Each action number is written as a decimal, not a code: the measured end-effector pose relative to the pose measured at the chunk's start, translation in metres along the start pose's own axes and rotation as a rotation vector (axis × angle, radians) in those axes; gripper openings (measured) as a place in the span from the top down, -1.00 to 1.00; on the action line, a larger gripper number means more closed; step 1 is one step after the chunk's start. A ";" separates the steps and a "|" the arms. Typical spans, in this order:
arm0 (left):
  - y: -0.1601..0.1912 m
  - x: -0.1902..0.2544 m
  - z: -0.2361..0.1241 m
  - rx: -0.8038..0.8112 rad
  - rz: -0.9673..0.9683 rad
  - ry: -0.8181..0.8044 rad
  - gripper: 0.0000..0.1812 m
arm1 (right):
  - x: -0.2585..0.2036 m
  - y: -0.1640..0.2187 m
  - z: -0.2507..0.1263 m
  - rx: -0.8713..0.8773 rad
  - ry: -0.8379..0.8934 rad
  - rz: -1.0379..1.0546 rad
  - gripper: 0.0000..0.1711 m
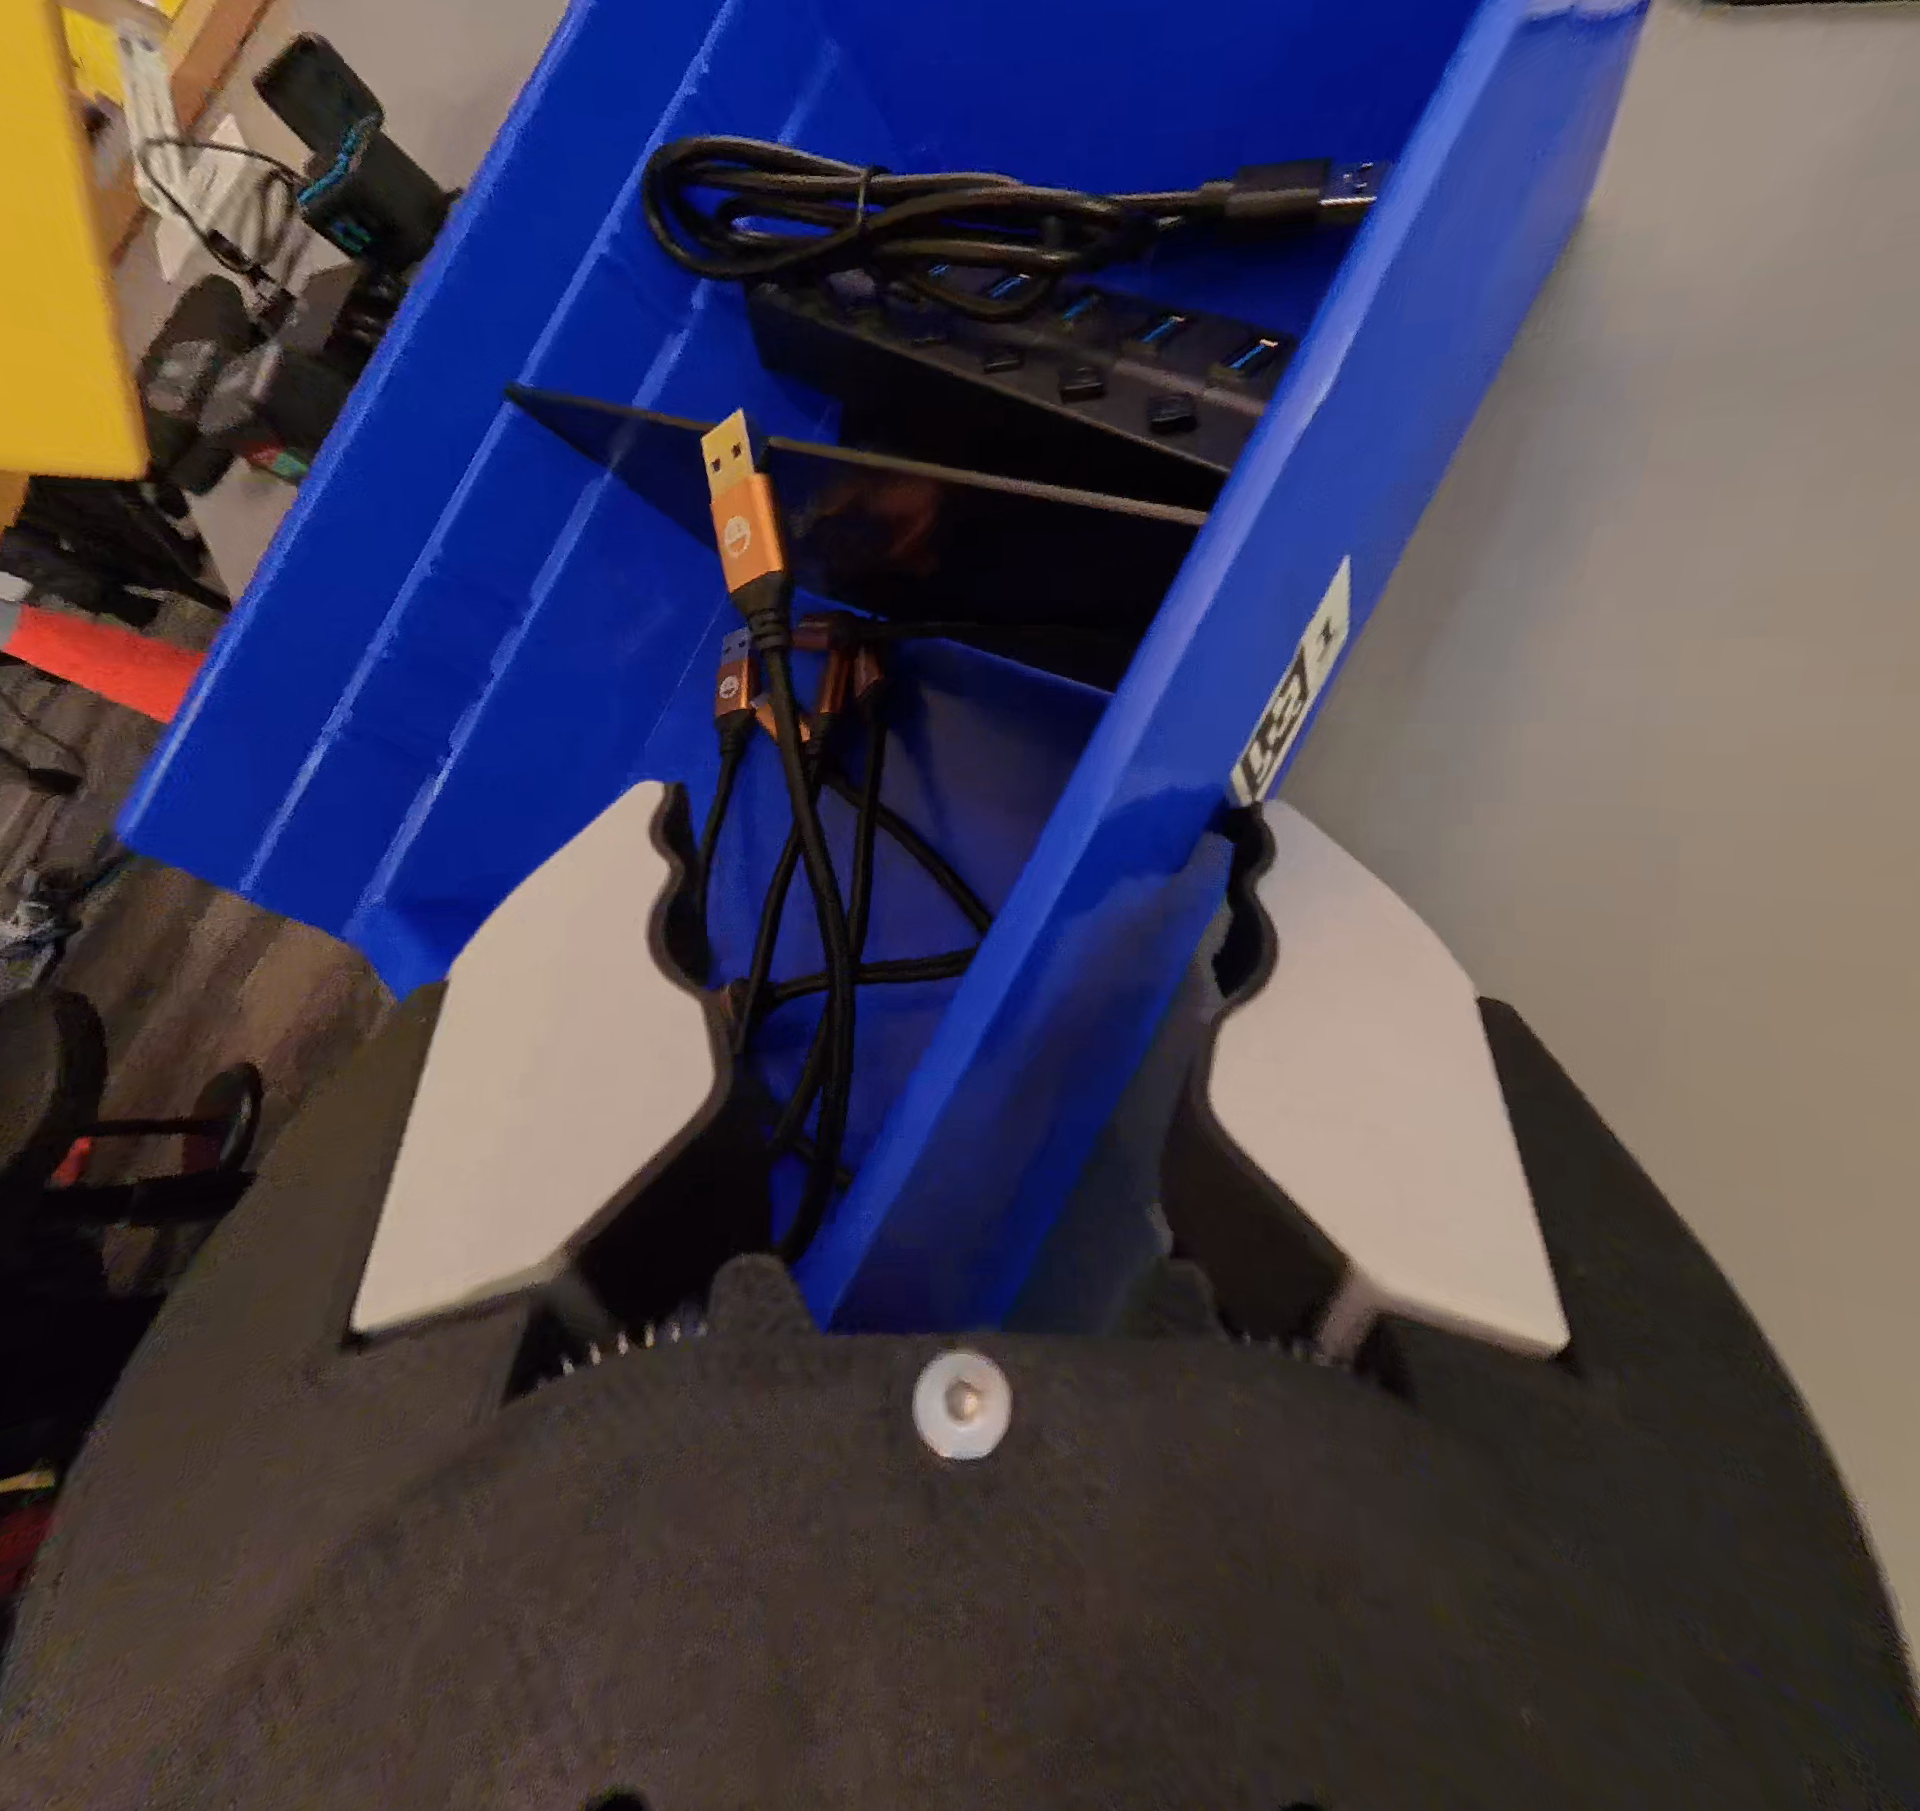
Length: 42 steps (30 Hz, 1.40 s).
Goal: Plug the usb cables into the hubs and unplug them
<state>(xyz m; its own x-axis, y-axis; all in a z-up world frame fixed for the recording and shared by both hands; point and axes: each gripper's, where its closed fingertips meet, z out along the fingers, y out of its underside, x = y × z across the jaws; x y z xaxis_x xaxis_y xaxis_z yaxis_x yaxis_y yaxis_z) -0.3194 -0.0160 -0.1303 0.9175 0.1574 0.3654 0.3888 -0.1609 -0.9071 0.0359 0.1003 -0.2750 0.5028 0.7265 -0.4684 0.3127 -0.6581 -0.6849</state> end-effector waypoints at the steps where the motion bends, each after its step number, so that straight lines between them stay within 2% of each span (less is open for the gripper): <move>1: -0.001 0.000 0.000 0.005 -0.007 0.007 0.92 | -0.007 -0.002 0.007 0.010 -0.021 0.012 -0.20; 8: -0.010 0.002 -0.004 0.045 -0.003 0.006 0.92 | -0.063 -0.005 0.045 -0.019 -0.189 -0.024 -0.70; 12: -0.013 0.005 -0.005 0.058 0.005 0.005 0.92 | -0.079 -0.007 0.049 -0.010 -0.255 -0.053 -0.72; 17: -0.020 0.019 -0.005 0.074 0.020 0.024 0.92 | -0.085 -0.012 0.033 0.041 -0.339 -0.029 -0.71; 22: -0.026 0.055 0.002 0.091 0.022 0.082 0.92 | -0.079 -0.034 -0.010 0.146 -0.410 -0.007 -0.70; 26: -0.018 0.112 0.021 0.071 0.039 0.172 0.93 | -0.057 -0.063 -0.080 0.311 -0.364 -0.104 -0.56; 30: 0.011 0.195 0.063 -0.011 0.072 0.272 0.93 | -0.050 -0.077 -0.155 0.455 -0.316 -0.197 -0.53; 35: 0.077 0.313 0.120 -0.168 0.177 0.386 0.92 | -0.037 -0.056 -0.205 0.519 -0.211 -0.199 -0.55; 38: 0.121 0.373 0.138 -0.275 0.191 0.459 0.91 | -0.004 -0.033 -0.218 0.491 -0.029 -0.192 -0.56; 42: 0.172 0.426 0.151 -0.373 0.179 0.501 0.91 | 0.048 -0.014 -0.252 0.502 0.155 -0.108 -0.45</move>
<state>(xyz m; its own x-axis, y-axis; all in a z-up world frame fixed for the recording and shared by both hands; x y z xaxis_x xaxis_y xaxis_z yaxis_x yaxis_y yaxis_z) 0.1251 0.1709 -0.1625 0.8639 -0.3621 0.3500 0.1465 -0.4841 -0.8627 0.2588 0.0943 -0.1472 0.6139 0.7224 -0.3183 -0.0351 -0.3779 -0.9252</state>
